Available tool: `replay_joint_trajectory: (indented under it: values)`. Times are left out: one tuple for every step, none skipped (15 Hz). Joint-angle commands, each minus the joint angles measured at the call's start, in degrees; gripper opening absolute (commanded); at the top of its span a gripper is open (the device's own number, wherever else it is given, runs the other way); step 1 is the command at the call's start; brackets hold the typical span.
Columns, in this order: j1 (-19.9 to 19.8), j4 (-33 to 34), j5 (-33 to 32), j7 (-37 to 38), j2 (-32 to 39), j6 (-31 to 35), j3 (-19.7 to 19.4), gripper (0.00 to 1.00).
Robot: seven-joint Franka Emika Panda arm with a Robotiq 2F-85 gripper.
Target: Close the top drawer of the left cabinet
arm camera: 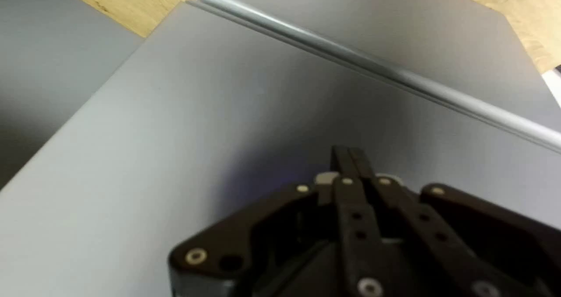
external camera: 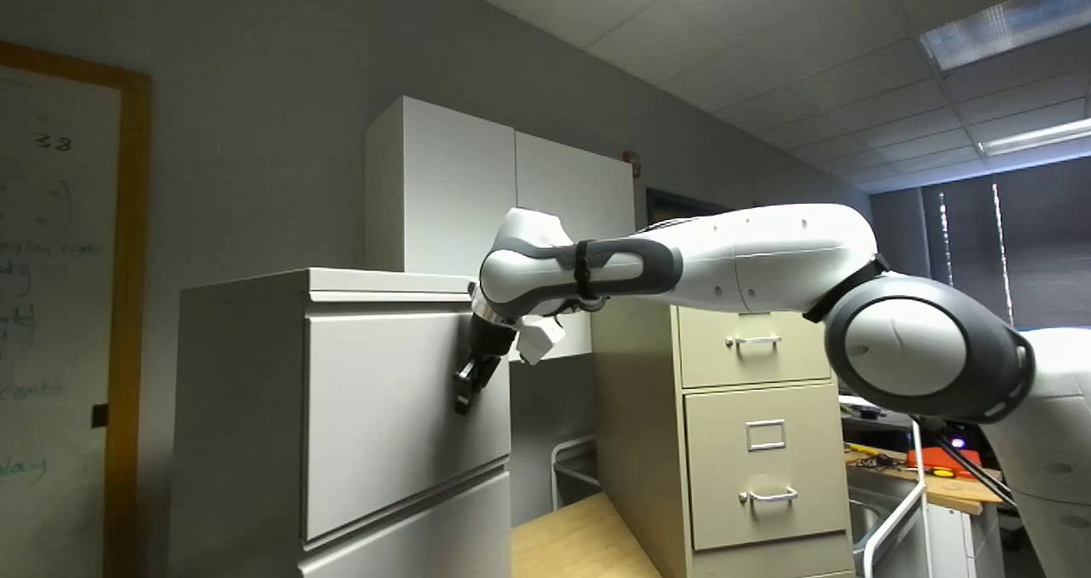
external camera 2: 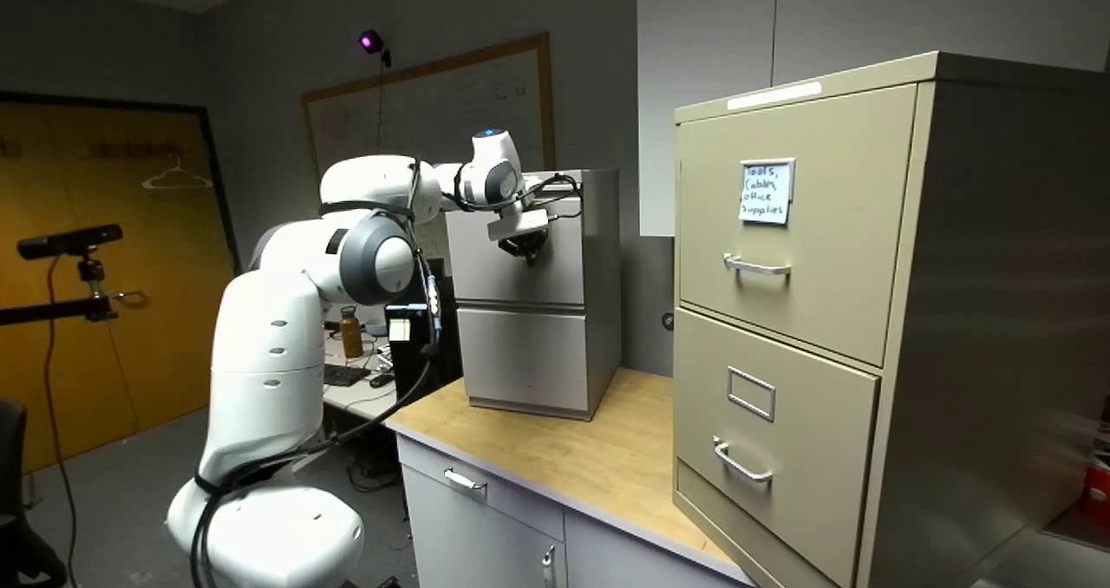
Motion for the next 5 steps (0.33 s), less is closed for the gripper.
replay_joint_trajectory:
  values:
    - [-0.90, 13.88, -1.31, -0.50, 8.48, -6.19, 1.99, 0.00]
    - [-1.01, 16.37, -1.21, -0.55, 9.67, -8.68, 2.01, 0.00]
    - [-1.08, 18.53, -1.30, -0.51, 11.10, -10.22, 2.00, 0.00]
    - [-1.12, 20.72, -1.30, -0.45, 12.23, -12.00, 2.02, 0.00]
    - [-1.12, 22.82, -1.47, -0.15, 13.44, -14.02, 1.91, 0.00]
